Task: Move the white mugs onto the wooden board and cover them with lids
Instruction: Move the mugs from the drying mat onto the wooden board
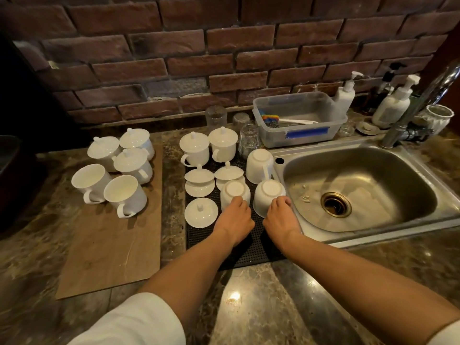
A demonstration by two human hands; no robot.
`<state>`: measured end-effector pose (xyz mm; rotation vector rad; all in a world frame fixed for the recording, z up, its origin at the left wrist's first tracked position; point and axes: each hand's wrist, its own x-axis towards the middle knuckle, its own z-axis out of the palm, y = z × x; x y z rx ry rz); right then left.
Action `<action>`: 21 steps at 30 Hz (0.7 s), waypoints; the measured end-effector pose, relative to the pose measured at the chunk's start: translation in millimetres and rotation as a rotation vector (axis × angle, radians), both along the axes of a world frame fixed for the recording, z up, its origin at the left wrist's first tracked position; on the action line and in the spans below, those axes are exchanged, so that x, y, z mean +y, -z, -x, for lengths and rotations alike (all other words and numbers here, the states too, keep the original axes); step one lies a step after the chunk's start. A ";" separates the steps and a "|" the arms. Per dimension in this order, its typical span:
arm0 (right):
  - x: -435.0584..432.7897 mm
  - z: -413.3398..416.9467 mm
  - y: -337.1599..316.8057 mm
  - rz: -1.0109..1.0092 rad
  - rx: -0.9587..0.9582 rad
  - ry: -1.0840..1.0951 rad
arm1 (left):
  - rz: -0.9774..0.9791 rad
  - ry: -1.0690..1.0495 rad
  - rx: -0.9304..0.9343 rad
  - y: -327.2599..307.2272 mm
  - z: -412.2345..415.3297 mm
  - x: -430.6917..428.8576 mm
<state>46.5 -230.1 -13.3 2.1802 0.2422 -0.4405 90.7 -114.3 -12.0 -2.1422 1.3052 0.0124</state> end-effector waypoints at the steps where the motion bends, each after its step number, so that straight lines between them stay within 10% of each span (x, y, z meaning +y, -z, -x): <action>1: 0.1 -0.6 -0.4 -0.013 -0.001 -0.001 | 0.001 -0.008 0.011 0.3 0.0 0.2; 21: -4.1 -0.4 13.0 -0.186 -0.076 0.060 | -0.006 -0.134 0.067 11.9 0.4 -4.6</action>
